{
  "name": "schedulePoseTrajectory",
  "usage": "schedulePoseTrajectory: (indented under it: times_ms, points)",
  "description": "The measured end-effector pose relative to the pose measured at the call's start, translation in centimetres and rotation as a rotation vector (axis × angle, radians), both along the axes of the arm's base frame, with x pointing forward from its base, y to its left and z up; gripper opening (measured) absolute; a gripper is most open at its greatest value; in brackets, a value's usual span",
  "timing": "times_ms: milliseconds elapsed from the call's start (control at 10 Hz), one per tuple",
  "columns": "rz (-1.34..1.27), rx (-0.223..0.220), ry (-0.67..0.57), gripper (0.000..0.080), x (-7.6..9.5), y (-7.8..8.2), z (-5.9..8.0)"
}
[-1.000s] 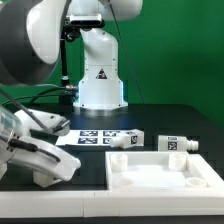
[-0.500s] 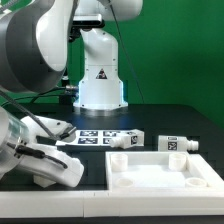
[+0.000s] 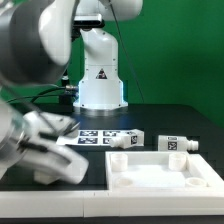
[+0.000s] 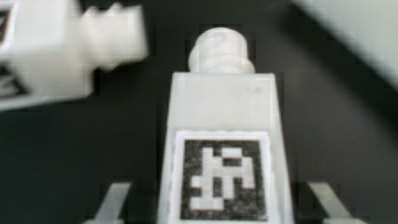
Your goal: Assemble one leg
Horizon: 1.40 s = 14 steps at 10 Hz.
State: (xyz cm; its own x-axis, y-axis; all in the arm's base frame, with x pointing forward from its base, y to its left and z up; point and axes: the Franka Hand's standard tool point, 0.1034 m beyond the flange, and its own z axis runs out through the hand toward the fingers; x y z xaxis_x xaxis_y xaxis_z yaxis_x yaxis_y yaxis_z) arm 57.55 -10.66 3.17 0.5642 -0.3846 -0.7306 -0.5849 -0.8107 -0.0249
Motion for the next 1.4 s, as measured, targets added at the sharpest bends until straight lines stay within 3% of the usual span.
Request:
schedulePoseTrajectory:
  times_ms: [100, 300, 400, 600, 800, 900, 1000, 1200, 1300, 1400]
  points:
    - [0.021, -0.023, -0.076, 0.0283, 1.5, 2.1, 2.1]
    - [0.052, -0.070, -0.195, 0.0283, 3.1, 6.0, 7.9]
    - [0.045, -0.108, -0.275, 0.0283, 3.8, 6.9, 8.5]
    - [0.023, -0.164, -0.371, 0.0284, 3.6, 7.1, 7.7]
    - [0.008, -0.232, -0.497, 0.0284, 4.7, 7.7, 7.8]
    - [0.050, -0.306, -0.538, 0.0284, 4.7, 9.7, 8.0]
    - [0.098, -0.343, -0.630, 0.0284, 5.4, 12.5, 8.9]
    - [0.215, -0.401, -0.831, 0.0284, 6.4, 15.3, 10.0]
    - [0.126, -0.421, -0.904, 0.0284, 6.3, 14.1, 9.7]
    - [0.119, -0.439, -0.952, 0.0284, 6.3, 14.2, 9.5]
